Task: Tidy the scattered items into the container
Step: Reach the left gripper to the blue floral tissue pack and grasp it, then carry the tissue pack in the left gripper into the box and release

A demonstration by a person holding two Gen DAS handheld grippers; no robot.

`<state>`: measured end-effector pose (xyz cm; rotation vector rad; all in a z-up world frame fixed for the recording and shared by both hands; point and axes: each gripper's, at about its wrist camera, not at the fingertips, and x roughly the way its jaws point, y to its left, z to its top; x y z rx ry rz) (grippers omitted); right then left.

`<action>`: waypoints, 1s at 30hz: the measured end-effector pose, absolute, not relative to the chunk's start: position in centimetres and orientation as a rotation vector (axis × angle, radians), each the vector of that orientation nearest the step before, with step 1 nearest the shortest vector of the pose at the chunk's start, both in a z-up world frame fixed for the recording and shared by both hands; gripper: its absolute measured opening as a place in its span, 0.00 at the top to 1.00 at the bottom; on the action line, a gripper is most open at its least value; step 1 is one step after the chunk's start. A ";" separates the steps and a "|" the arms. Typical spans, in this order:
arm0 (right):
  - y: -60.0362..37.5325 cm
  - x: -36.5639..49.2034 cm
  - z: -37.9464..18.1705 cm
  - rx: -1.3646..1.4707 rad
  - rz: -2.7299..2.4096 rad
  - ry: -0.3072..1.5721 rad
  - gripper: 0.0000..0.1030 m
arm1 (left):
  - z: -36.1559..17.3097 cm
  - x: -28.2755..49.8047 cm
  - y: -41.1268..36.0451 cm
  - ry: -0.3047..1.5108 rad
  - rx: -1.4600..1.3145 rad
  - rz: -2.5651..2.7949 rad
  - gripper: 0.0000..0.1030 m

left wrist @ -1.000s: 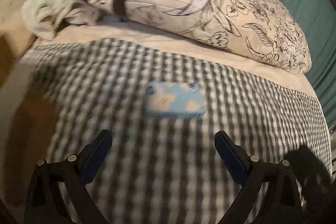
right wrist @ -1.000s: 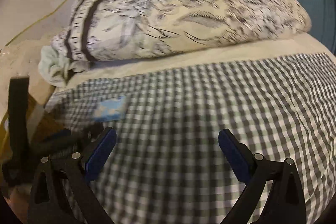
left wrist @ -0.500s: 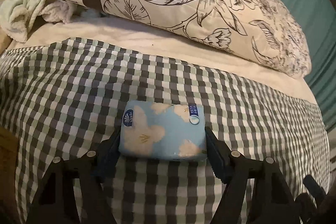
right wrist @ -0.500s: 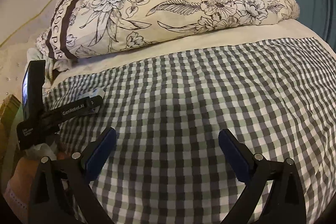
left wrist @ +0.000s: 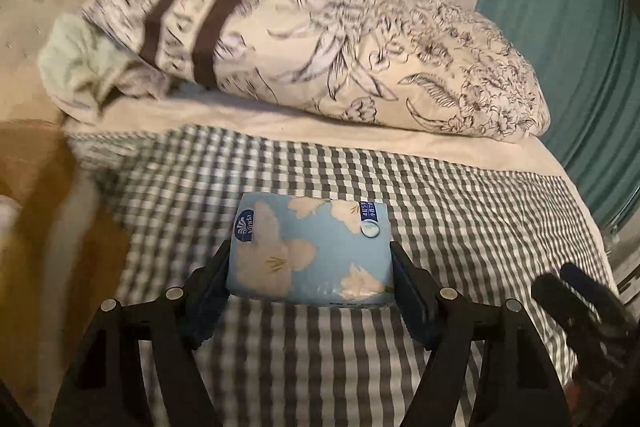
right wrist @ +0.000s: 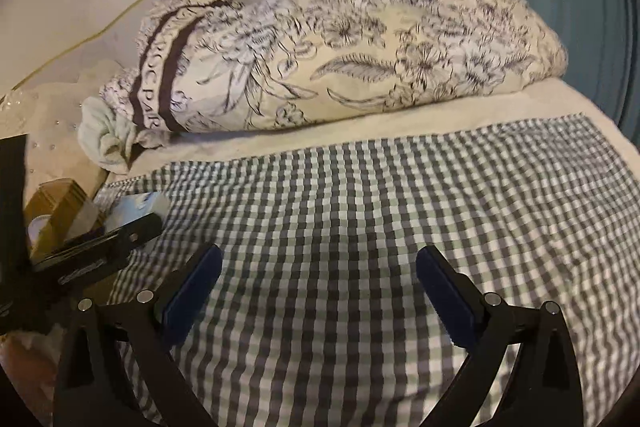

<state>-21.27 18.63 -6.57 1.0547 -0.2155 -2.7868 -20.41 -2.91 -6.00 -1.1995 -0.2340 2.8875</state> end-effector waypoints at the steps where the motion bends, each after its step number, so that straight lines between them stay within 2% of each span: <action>1: 18.6 -20.8 -6.1 1.045 -2.789 -0.213 0.05 | -5.3 -19.5 -3.0 -0.232 -1.190 2.893 0.27; 10: 14.9 -15.2 -0.5 0.897 -2.733 -0.190 0.05 | 2.0 -12.1 -5.5 -0.207 -1.053 3.008 0.27; 17: 10.1 -11.0 2.4 0.804 -2.663 -0.148 0.05 | 4.8 -7.2 -8.9 -0.227 -0.990 3.114 0.27; 24: 6.4 -8.7 3.5 0.776 -2.616 -0.078 0.05 | 4.7 -4.2 -13.7 -0.321 -1.003 3.171 0.27; 30: 4.4 -9.0 2.2 0.826 -2.596 -0.044 0.04 | 2.8 -4.4 -17.4 -0.390 -1.069 3.181 0.27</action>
